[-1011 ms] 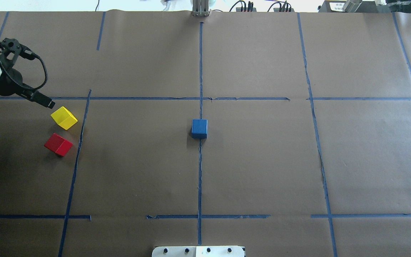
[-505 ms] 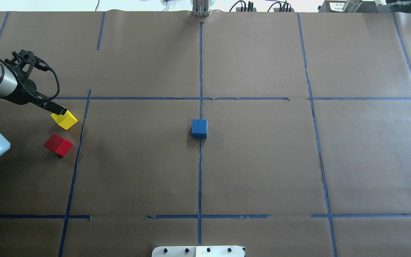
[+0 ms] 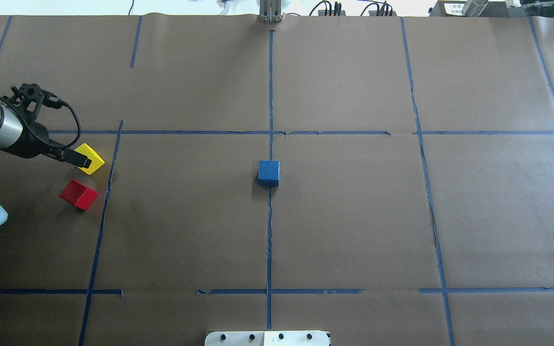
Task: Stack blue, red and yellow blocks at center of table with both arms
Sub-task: 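Move the left gripper down over the red cube, then close the left gripper on the red cube and lift it, then carry the red cube with the left gripper onto the blue cube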
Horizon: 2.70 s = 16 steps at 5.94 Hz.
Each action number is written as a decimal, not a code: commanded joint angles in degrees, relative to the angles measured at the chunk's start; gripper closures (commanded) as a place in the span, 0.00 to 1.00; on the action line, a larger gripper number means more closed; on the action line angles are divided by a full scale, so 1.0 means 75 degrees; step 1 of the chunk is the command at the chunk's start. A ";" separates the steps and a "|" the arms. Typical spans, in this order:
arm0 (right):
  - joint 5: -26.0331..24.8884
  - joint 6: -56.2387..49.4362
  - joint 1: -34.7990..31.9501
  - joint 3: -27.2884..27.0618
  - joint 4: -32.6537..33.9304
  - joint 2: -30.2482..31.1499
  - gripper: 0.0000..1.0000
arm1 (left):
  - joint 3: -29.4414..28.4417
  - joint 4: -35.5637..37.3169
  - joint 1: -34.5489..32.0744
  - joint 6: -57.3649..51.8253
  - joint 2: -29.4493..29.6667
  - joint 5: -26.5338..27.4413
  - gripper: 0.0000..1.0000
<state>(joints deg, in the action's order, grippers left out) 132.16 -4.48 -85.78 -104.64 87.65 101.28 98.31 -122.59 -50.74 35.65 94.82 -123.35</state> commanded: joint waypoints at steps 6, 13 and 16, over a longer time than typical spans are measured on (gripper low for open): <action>0.0004 0.0012 0.0000 0.0685 -0.0809 -0.0015 0.00 | 0.0356 0.0033 0.1269 0.0742 -0.0548 0.0966 0.32; 0.0016 0.0035 0.0000 0.0628 -0.0823 -0.0004 0.00 | 0.1154 0.3326 0.1688 0.2414 0.1949 0.0954 0.93; 0.0027 0.0059 0.0000 0.0593 -0.0823 -0.0039 0.00 | -0.0069 0.4533 0.2251 0.3689 0.4469 0.1455 0.93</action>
<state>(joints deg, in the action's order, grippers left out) 132.30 -4.07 -85.78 -100.12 81.47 101.05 102.62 -89.79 -35.61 59.20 121.63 -114.38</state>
